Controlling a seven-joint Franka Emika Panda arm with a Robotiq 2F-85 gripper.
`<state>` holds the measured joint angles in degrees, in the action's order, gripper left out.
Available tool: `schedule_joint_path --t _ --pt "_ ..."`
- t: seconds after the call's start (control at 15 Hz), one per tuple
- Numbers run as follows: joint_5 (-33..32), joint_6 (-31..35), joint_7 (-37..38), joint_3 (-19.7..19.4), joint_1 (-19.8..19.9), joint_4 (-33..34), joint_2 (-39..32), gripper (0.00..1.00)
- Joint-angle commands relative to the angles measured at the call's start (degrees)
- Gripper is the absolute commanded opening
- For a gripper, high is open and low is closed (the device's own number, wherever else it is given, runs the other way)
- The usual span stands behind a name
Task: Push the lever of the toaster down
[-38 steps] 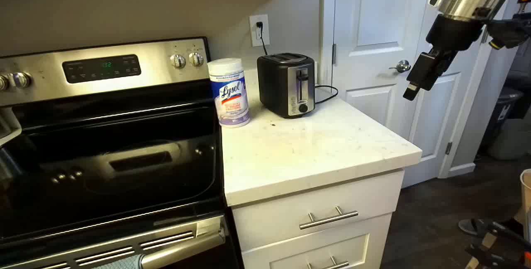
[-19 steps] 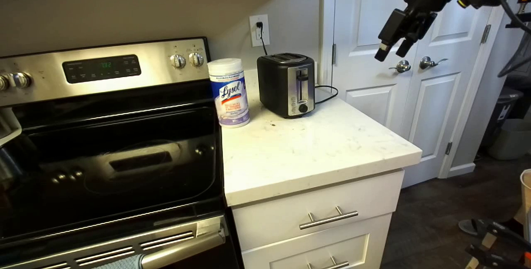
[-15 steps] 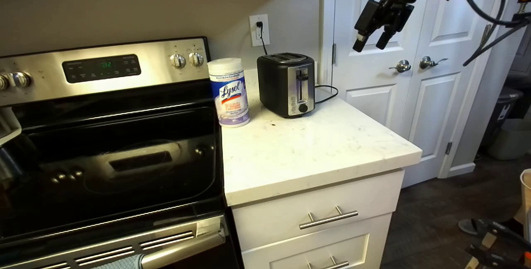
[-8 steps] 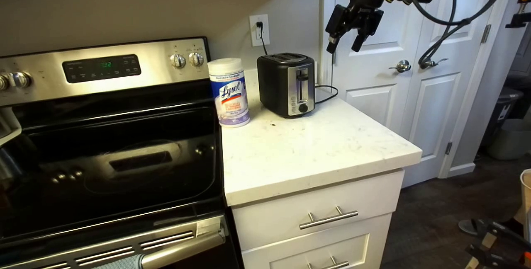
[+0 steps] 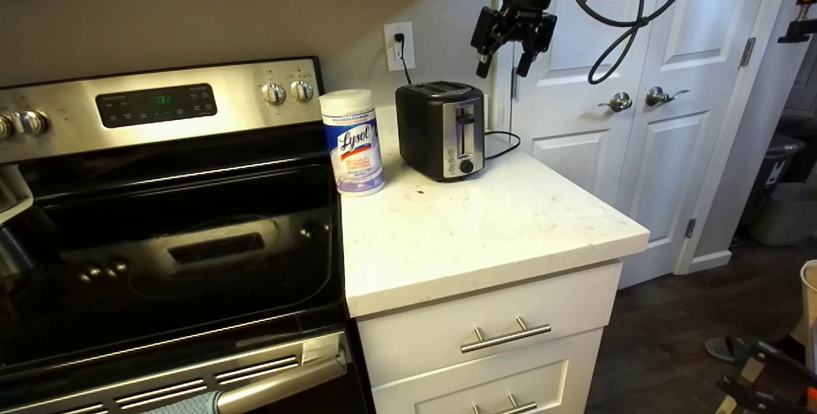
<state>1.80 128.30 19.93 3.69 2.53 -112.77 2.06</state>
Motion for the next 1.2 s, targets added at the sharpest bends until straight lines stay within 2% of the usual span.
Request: schedule_joint_path --t 0.0,0.4,0.47,1.13 --pt "0.6 -3.1 2.3 -1.1 -1.3 5.9 -5.6 1.0" --pt "0.2 -3.2 3.0 -1.8 -2.9 10.7 -10.2 1.0" --pt "0.2 -1.8 1.7 -2.0 -3.0 8.7 -9.3 1.0" --pt "0.2 -1.9 1.7 -2.2 -3.2 9.9 -10.1 1.0"
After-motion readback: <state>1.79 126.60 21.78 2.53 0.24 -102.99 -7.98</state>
